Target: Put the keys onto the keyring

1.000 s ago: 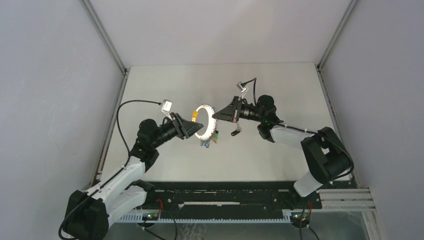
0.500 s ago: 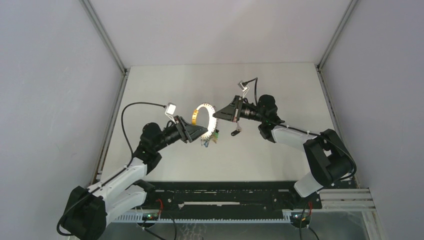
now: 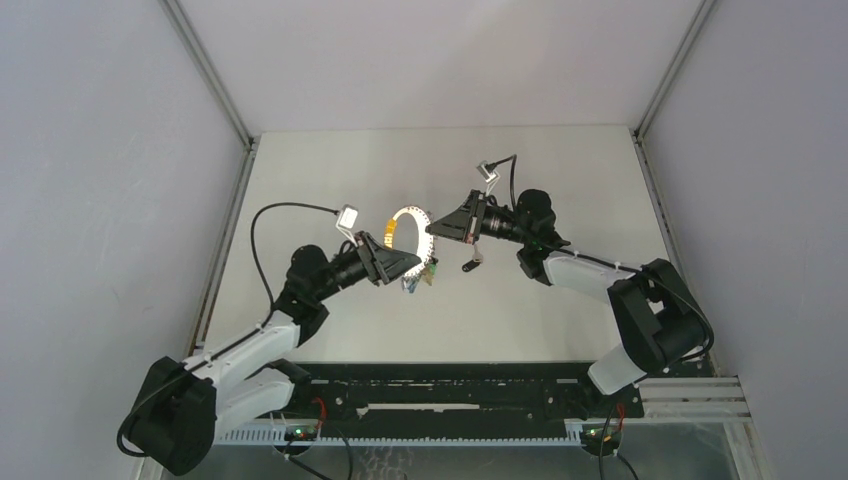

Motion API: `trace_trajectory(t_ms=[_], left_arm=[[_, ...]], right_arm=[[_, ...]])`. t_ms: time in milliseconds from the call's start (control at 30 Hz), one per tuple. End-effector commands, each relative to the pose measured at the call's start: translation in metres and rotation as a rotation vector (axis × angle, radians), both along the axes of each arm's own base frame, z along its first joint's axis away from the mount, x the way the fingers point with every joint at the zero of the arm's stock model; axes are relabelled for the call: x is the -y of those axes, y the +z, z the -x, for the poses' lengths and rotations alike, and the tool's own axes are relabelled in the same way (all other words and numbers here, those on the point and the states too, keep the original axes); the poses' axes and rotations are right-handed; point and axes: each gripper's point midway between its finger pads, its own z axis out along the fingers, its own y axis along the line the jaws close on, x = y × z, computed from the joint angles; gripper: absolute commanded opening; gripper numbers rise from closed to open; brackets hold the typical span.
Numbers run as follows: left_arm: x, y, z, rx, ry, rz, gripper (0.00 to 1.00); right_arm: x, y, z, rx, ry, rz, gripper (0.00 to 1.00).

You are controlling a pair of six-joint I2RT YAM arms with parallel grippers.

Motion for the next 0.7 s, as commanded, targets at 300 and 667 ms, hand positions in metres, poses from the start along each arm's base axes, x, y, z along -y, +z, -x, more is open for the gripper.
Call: trace_trajectory(t_ms=[300, 667], left_arm=[[0.011, 0.001, 0.014, 0.002, -0.071, 0.048, 0.36], [0.008, 0.017, 0.015, 0.100, -0.064, 0.051, 0.00]], right_arm=[[0.008, 0.039, 0.002, 0.131, -0.035, -0.061, 0.00], [0.014, 0.026, 0.000, 0.202, -0.093, 0.060, 0.01]])
